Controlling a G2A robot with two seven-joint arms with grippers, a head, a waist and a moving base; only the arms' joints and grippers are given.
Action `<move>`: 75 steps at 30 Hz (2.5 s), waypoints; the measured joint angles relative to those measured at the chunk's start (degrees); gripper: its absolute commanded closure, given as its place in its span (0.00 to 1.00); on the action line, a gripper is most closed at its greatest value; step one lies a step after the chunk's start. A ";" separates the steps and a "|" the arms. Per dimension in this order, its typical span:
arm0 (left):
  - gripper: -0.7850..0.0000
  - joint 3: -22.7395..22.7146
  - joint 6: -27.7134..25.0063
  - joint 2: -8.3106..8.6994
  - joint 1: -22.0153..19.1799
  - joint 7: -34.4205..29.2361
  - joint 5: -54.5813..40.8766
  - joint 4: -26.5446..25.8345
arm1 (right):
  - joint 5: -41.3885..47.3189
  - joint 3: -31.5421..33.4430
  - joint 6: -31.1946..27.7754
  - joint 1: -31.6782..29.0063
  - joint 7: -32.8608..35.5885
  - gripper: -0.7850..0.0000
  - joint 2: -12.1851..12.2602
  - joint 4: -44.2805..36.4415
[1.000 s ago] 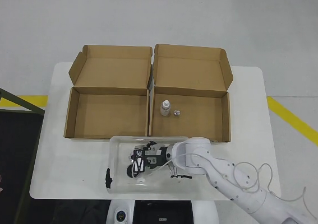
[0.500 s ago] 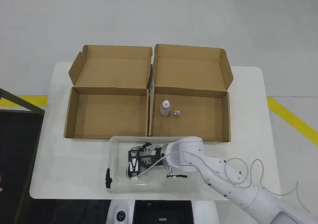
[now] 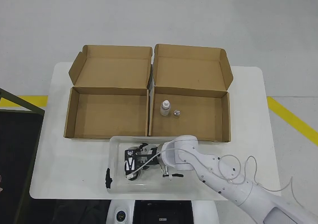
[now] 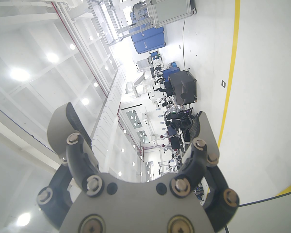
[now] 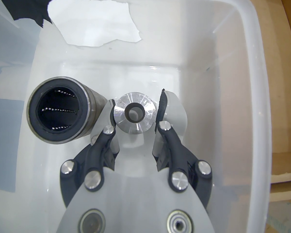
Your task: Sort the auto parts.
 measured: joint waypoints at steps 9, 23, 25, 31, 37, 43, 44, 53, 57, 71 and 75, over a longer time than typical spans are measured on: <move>0.00 0.00 0.00 0.00 0.00 0.00 0.00 0.00 | 0.75 0.95 -1.09 -0.32 -1.29 1.00 -0.20 0.21; 0.00 0.00 0.00 0.00 0.00 0.00 0.00 0.00 | 2.47 10.18 -4.13 -5.87 -4.26 1.00 2.84 -10.29; 0.00 0.00 0.00 0.00 0.00 0.00 0.00 0.00 | 3.12 11.45 -4.43 -6.84 -4.77 1.00 3.22 -11.98; 0.00 0.00 0.00 0.00 0.00 0.00 0.00 0.00 | 4.36 14.90 -4.69 -9.18 -5.37 1.00 4.17 -16.45; 0.00 0.00 0.00 0.00 0.00 0.00 0.00 0.00 | 6.01 17.53 -3.72 -11.13 -6.71 1.00 4.75 -19.70; 0.00 0.00 0.00 0.00 0.00 0.00 0.00 0.00 | 6.78 19.48 -2.97 -11.51 -7.75 1.00 5.04 -20.90; 0.00 0.00 0.00 0.00 0.00 0.00 0.00 0.00 | 6.76 19.72 -2.69 -11.30 -7.86 1.00 5.05 -20.73; 0.00 0.00 0.00 0.00 0.00 0.00 0.00 0.00 | 9.10 19.12 -0.37 -8.28 -10.30 1.00 4.25 -17.13; 0.00 0.00 0.00 0.00 0.00 0.00 0.00 0.00 | 10.00 17.88 0.74 -6.13 -11.42 1.00 3.57 -14.65; 0.00 0.00 0.00 0.00 0.00 0.00 0.00 0.00 | 9.89 12.31 8.37 2.03 -10.39 1.00 0.34 -5.68; 0.00 0.00 0.00 0.00 0.00 0.00 0.00 0.00 | 10.93 10.19 9.80 4.43 -8.95 1.00 -0.88 -2.72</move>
